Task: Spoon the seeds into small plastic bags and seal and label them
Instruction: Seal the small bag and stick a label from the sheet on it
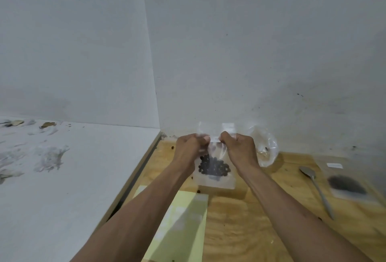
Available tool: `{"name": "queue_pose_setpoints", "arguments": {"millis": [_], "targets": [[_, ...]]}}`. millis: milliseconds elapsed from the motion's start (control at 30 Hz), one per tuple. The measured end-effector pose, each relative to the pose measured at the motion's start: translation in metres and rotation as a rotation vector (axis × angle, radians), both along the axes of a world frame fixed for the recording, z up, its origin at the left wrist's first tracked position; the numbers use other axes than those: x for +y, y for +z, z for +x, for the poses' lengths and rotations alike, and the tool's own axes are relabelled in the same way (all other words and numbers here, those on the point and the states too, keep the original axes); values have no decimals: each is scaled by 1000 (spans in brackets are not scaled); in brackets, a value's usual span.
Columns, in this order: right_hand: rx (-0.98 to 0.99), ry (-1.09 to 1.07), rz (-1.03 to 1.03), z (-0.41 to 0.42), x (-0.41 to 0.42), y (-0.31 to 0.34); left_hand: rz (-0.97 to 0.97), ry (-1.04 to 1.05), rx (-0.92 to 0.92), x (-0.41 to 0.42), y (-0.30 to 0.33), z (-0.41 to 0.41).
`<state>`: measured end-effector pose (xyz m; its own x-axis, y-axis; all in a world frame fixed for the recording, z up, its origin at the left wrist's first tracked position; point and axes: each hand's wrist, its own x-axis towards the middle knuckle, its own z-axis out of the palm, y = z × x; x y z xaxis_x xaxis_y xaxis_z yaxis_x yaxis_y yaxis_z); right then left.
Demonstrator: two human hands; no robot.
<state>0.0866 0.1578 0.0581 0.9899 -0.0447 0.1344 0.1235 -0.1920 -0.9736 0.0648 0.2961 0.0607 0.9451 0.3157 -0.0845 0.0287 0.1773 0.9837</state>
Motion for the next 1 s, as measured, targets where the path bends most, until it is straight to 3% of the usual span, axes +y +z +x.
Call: {"name": "queue_pose_setpoints", "arguments": {"millis": [133, 267, 467, 667, 1000], "targets": [[43, 48, -31, -6, -40, 6, -159, -47, 64, -25, 15, 12], [52, 82, -4, -14, -92, 7, -163, -102, 34, -62, 24, 26], [-4, -258, 52, -18, -198, 3, 484, -385, -48, -158, 8, 28], [91, -472, -232, -23, -292, -23, 585, -588, -67, -256, -15, 34], [256, -458, -580, -5, -345, -90, 917, -656, 129, -330, -55, 50]]}}
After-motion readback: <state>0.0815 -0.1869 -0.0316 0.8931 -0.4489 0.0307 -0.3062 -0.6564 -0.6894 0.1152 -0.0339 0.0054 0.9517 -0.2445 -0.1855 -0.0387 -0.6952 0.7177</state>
